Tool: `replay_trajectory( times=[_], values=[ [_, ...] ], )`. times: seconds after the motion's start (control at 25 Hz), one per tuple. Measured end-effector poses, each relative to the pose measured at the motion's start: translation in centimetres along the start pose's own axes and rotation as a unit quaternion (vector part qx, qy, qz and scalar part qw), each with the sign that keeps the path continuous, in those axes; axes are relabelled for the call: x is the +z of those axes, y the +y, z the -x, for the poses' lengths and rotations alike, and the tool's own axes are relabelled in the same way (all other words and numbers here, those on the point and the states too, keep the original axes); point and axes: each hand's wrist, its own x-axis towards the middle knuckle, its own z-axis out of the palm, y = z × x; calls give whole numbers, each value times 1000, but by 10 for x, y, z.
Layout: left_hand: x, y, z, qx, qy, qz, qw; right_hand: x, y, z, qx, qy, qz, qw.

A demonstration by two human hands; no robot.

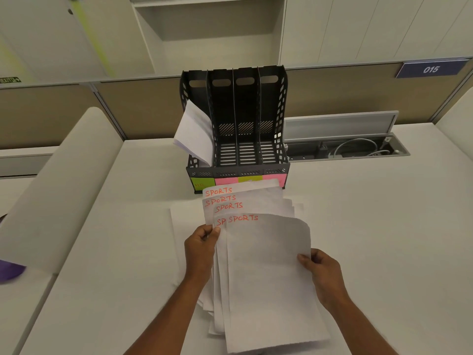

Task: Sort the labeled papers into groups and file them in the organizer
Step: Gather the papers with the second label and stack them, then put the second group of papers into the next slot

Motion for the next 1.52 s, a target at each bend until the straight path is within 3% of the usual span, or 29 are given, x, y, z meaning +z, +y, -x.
replay_trajectory(
  times=[0.24, 0.48, 0.84, 1.0, 1.12, 1.28, 1.44, 1.52],
  values=[
    [0, 6, -9, -43, -18, 45, 998, 5, -6, -7, -19, -26, 80, 996],
    [1, 4, -7, -50, -29, 45, 997, 18, -5, -3, -18, -6, 81, 997],
    [0, 0, 6, -74, -23, 83, 994, 13, -4, 2, 35, -118, 73, 990],
    [-2, 14, 12, -94, -64, 149, 982, 16, -13, 4, 20, -96, 75, 992],
    [-1, 26, 19, -64, -158, 67, 983, 24, -41, 8, -35, -63, 53, 996],
    [15, 71, 33, 36, -104, 18, 994, 43, -99, 23, -184, -48, 88, 978],
    [21, 122, 52, 181, -106, 40, 977, 61, -146, 48, -366, -24, 88, 926],
    [18, 129, 56, 208, -105, 32, 972, 64, -149, 52, -395, -28, 55, 917]
  ],
)
